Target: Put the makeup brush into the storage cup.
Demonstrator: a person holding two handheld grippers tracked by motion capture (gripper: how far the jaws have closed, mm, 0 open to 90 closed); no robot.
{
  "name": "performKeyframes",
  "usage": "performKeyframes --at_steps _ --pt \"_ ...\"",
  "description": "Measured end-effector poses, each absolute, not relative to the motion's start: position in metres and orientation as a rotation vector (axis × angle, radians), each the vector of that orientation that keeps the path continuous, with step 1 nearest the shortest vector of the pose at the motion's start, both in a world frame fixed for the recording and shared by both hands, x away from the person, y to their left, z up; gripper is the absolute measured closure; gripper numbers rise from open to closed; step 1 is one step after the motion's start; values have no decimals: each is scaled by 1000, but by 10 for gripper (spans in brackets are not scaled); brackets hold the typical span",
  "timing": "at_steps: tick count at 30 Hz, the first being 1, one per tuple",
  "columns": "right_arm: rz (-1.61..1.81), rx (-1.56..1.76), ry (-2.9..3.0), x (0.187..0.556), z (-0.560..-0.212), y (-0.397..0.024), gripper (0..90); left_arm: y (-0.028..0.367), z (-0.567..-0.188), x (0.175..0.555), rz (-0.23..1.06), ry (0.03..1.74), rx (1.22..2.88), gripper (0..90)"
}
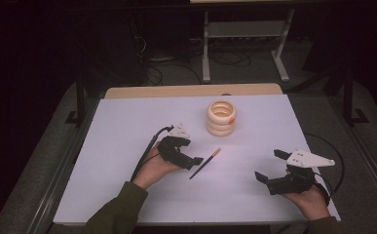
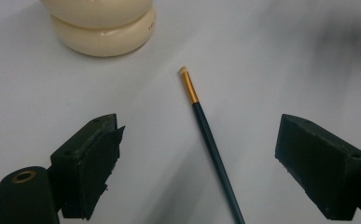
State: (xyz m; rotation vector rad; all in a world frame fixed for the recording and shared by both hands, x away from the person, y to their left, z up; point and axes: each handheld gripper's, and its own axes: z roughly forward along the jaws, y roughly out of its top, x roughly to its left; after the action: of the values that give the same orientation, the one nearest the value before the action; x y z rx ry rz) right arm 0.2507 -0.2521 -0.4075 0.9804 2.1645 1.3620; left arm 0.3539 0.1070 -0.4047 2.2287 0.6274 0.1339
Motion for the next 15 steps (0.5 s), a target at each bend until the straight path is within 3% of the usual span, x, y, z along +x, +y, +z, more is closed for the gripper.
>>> performKeyframes --at_steps 15 --pt "1350 977 2177 251 -408 -251 0 90 -408 364 120 658 2313 206"
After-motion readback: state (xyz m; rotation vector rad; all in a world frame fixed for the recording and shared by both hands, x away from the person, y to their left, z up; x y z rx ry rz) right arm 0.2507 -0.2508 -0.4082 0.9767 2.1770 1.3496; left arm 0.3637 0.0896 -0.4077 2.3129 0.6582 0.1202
